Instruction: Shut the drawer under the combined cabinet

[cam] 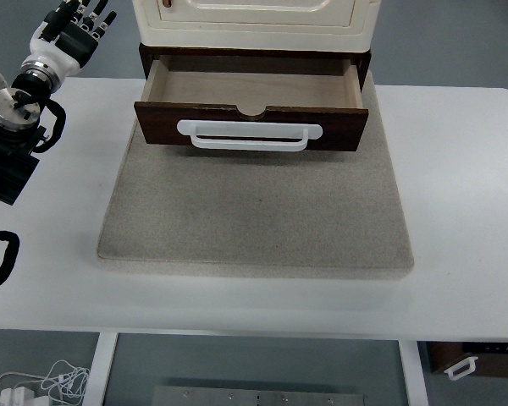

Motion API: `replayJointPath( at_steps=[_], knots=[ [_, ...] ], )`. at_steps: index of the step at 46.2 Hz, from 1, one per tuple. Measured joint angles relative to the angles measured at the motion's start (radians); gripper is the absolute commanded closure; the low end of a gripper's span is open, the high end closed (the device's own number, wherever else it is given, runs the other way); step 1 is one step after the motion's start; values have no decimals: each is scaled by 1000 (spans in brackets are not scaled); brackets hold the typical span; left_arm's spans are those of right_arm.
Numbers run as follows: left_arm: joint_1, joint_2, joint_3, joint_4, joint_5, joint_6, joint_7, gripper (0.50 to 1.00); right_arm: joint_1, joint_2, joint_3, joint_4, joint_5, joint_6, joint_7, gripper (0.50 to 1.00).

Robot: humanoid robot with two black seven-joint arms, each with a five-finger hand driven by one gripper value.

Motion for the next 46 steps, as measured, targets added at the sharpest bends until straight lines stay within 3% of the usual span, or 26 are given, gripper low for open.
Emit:
replayJointPath(
  at_steps=[46],
  knots=[
    [-6, 11, -1, -11, 5, -6, 1, 500, 0, 0, 0, 0, 0, 0, 0, 548]
  ],
)
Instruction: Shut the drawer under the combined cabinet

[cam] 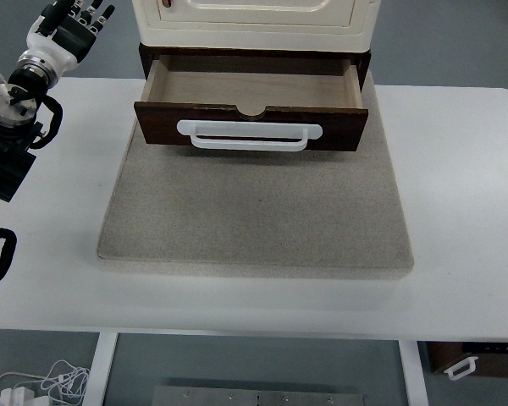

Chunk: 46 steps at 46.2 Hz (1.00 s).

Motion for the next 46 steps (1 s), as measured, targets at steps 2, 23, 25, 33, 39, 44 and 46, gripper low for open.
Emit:
replayJointPath(
  at_steps=[2, 23, 25, 33, 39, 44, 46],
  knots=[
    [-5, 1, 0, 1, 2, 0, -1, 500, 0, 0, 0, 0, 0, 0, 0, 548],
    [-93, 131, 9, -7, 32, -3, -2, 500, 0, 0, 0, 0, 0, 0, 0, 548],
    [-103, 148, 9, -9, 51, -3, -2, 500, 0, 0, 0, 0, 0, 0, 0, 548],
    [-137, 204, 7, -59, 80, -5, -2, 500, 0, 0, 0, 0, 0, 0, 0, 548],
    [-159, 245, 7, -148, 82, 4, -2, 500, 0, 0, 0, 0, 0, 0, 0, 548],
    [-194, 279, 8, -199, 93, 7, -2, 500, 0, 0, 0, 0, 0, 0, 0, 548],
    [-208, 288, 8, -217, 106, 7, -2, 500, 0, 0, 0, 0, 0, 0, 0, 548]
  ],
)
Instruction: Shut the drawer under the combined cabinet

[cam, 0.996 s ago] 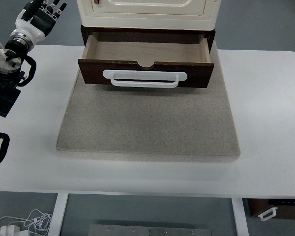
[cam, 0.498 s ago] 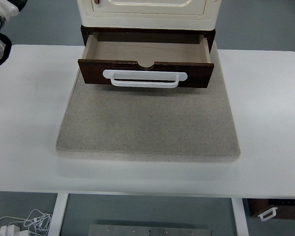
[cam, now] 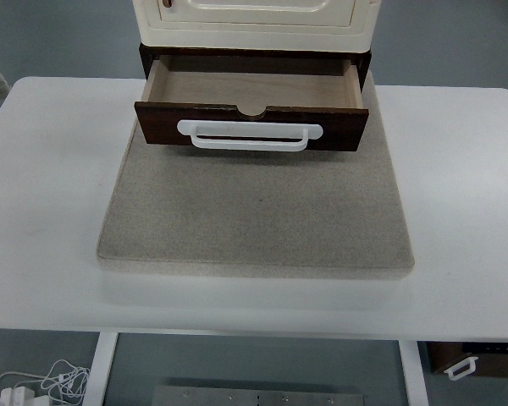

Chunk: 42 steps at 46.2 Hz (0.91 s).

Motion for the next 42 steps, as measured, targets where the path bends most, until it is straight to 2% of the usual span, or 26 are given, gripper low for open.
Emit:
replayJointPath(
  at_steps=[7, 22, 32, 42],
  knots=[
    [-40, 40, 0, -74, 53, -1, 0, 500, 0, 0, 0, 0, 0, 0, 0, 548],
    [-65, 110, -1, -338, 95, 35, 3, 500, 0, 0, 0, 0, 0, 0, 0, 548],
    [-84, 115, -1, -500, 257, 37, 3, 500, 0, 0, 0, 0, 0, 0, 0, 548],
    [-84, 118, 24, -704, 284, 58, 6, 500, 0, 0, 0, 0, 0, 0, 0, 548]
  ],
)
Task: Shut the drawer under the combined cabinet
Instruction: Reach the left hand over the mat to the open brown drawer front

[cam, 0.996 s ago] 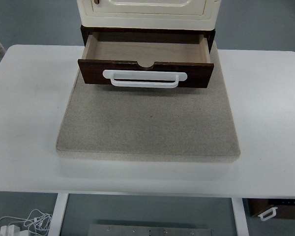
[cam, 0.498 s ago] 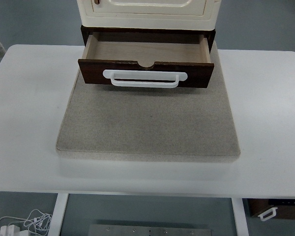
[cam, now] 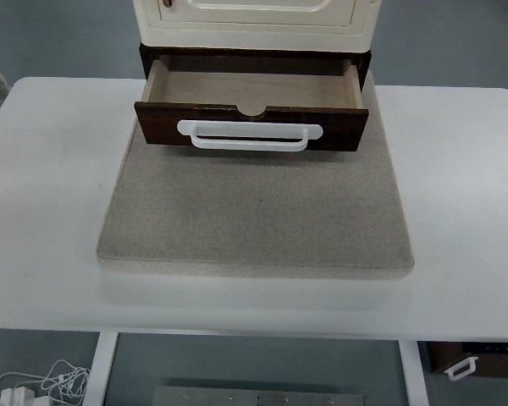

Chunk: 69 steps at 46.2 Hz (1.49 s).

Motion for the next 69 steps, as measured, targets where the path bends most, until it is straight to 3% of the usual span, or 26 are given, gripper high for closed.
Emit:
replayJointPath(
  at_steps=[7, 18, 46, 57, 69],
  knots=[
    [-45, -5, 77, -102, 0, 50, 0, 500, 0, 0, 0, 0, 0, 0, 0, 548],
    [-85, -16, 192, -221, 1, 57, 6, 500, 0, 0, 0, 0, 0, 0, 0, 548],
    [-97, -31, 487, -403, 100, 67, 69, 500, 0, 0, 0, 0, 0, 0, 0, 548],
    [-114, -37, 624, -454, 158, 45, 137, 500, 0, 0, 0, 0, 0, 0, 0, 548],
    [-116, -39, 748, -479, 238, -39, 214, 500, 0, 0, 0, 0, 0, 0, 0, 548]
  ],
)
